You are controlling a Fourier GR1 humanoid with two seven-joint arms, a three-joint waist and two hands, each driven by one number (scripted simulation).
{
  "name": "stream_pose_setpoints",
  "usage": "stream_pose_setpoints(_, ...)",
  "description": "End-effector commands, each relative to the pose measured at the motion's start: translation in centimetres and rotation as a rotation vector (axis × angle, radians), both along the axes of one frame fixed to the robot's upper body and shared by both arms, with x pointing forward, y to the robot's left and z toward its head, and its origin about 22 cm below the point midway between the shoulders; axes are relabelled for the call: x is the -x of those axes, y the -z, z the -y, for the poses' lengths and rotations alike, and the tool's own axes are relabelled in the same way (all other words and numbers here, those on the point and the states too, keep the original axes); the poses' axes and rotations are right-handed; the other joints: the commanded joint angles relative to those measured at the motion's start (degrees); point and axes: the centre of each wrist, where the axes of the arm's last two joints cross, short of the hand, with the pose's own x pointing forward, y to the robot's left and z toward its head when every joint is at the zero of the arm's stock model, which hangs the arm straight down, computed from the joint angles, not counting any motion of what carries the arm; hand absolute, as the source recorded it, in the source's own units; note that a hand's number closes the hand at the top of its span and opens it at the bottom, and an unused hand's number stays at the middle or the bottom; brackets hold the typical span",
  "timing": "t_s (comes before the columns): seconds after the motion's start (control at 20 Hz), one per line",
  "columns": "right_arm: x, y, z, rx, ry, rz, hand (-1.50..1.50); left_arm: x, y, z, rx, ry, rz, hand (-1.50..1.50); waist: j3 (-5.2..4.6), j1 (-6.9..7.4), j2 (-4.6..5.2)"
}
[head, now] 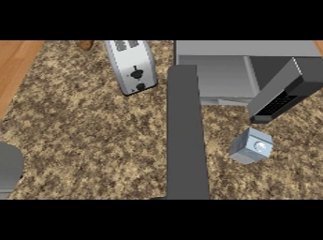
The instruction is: Pick up the milk, place it into the microwave and close the microwave
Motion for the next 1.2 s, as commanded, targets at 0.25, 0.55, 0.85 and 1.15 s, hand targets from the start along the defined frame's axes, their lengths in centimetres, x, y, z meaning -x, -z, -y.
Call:
stream_pose_setpoints(0.25,-2.6,5.4,-0.2,0.005,-0.018,-0.015,-1.5,2.9,-1.1,-1.9,0.005,0.004,0.006,-1.5,0.08,0.53,0.17)
stream_pose_setpoints(0.55,-2.4,8.2,-2.1,0.054,-0.001,-0.067,-1.5,3.6,-1.0,-3.4,0.005,0.007,0.007,-1.5,0.12,0.62,0.19)
stream_pose_setpoints(0.85,-2.8,10.5,-1.8,0.11,0.033,-0.102,-1.5,4.7,-1.5,-3.1,0.007,0.016,0.002,-1.5,0.22,1.4,0.3)
stream_pose_setpoints(1.15,-4.7,12.5,-4.5,0.2,0.067,-0.045,-1.5,4.6,-0.7,-3.3,0.005,0.028,0.002,-1.5,0.26,2.0,0.6)
